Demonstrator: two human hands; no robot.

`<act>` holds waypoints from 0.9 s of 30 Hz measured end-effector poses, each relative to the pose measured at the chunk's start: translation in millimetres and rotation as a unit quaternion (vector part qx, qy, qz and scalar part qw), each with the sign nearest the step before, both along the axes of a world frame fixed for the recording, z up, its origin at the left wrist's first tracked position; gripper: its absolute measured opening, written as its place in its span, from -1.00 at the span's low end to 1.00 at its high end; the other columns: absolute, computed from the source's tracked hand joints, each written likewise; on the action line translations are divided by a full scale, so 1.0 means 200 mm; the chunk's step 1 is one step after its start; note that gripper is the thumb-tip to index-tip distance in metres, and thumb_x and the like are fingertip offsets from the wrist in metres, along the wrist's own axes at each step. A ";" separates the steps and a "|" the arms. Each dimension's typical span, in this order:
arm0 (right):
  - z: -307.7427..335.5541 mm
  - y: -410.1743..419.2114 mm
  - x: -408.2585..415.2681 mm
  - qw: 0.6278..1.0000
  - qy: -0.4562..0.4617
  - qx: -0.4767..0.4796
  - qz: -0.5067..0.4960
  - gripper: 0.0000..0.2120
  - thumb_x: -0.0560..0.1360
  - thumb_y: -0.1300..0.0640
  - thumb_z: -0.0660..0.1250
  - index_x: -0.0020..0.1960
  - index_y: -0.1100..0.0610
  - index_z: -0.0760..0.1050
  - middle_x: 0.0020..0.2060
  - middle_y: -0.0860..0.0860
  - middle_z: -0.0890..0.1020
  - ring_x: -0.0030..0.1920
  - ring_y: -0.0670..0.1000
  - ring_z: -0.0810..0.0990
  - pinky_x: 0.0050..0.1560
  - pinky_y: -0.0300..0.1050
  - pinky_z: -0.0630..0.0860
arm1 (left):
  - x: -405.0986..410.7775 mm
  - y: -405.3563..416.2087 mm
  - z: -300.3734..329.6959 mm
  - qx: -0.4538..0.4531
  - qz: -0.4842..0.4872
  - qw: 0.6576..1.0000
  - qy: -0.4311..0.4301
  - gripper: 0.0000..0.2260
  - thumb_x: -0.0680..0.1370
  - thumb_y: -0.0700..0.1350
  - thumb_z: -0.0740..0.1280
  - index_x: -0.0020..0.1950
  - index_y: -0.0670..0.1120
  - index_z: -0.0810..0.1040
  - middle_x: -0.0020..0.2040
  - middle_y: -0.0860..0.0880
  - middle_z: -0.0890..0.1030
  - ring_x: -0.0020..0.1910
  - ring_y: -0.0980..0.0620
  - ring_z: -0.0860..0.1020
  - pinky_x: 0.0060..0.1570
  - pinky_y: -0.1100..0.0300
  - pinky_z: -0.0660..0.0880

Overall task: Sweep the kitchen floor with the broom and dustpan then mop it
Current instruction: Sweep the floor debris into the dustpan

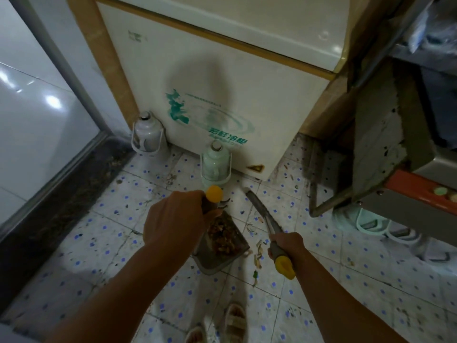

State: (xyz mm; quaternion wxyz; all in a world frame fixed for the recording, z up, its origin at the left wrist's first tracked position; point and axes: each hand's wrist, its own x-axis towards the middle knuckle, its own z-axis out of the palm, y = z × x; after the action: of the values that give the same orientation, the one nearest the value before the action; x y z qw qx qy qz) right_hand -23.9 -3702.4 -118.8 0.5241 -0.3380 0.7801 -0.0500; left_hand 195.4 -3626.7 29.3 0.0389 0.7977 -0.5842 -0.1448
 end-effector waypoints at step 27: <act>-0.07 0.04 0.06 0.999 0.010 -0.020 0.027 -0.66 0.53 0.24 0.34 0.14 0.52 0.49 0.12 0.39 0.56 0.14 0.34 0.55 0.18 0.23 0.49 | 0.18 -0.02 -0.28 -0.015 0.043 0.999 0.001 -0.63 0.51 0.29 0.18 0.02 0.02 0.52 -0.28 0.05 0.49 -0.28 0.06 0.51 -0.24 0.21 0.44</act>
State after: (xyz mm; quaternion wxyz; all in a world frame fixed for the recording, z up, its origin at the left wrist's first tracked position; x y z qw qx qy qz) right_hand -11.2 -3695.3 -133.5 0.5105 -0.3699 0.7748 -0.0482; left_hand 231.8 -3631.0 -26.0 0.0571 0.8212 -0.5514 -0.1351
